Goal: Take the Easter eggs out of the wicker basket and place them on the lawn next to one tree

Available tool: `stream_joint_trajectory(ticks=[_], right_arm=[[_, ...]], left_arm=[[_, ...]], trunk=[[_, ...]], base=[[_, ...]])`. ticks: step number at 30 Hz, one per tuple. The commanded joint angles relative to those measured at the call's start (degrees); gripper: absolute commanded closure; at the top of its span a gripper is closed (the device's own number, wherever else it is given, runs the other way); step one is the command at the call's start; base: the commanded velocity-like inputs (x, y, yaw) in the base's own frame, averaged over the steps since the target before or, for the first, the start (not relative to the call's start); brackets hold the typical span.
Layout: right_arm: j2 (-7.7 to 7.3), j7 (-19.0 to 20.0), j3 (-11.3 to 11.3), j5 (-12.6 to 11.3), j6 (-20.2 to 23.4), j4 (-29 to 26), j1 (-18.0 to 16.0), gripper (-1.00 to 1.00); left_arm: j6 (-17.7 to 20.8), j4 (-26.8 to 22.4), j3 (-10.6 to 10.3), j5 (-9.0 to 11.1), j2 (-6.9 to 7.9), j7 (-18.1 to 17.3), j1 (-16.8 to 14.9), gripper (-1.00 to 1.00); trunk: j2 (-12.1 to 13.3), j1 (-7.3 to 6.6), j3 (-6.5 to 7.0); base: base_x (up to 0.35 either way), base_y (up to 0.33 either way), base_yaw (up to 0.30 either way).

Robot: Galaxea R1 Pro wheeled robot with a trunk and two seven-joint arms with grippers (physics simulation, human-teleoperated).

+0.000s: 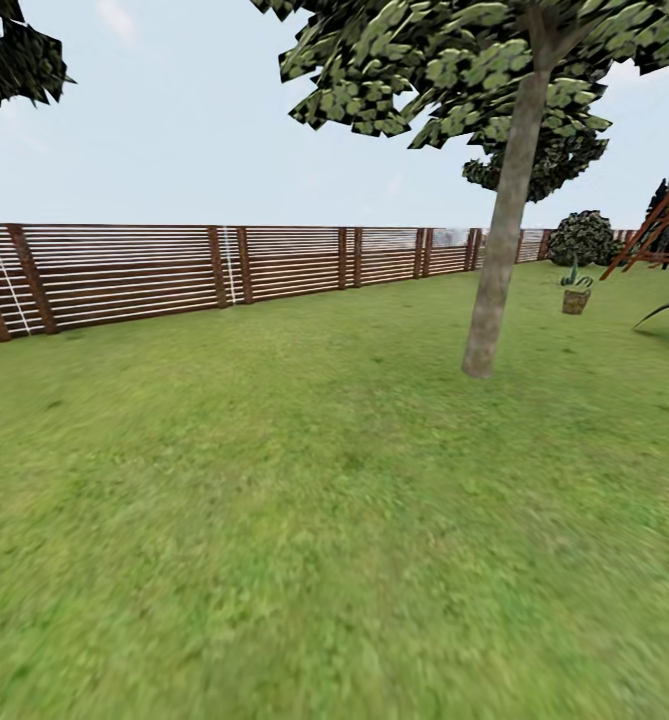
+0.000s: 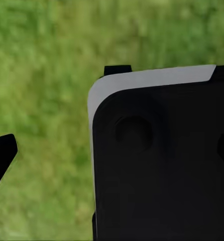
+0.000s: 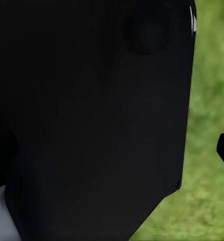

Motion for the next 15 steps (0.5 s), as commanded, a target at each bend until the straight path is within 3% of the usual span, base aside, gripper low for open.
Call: stream_joint_trajectory(ticks=[1, 15], right_arm=[[0.01, 0.02, -0.22, -0.02, 0.02, -0.03, -0.01, -1.0], [-0.48, 0.02, -0.54, 0.09, 0.02, 0.01, -0.02, -1.0]], left_arm=[[-0.31, 0.06, -0.18, 0.0, 0.05, -0.03, -0.02, -1.0], [-0.84, 0.12, -0.43, 0.0, 0.22, -0.03, -0.02, -1.0]], trunk=[[-0.02, 0.03, -0.04], [-0.02, 0.03, -0.04]], base=[[0.266, 0.151, -0.068], [0.267, 0.162, -0.014]])
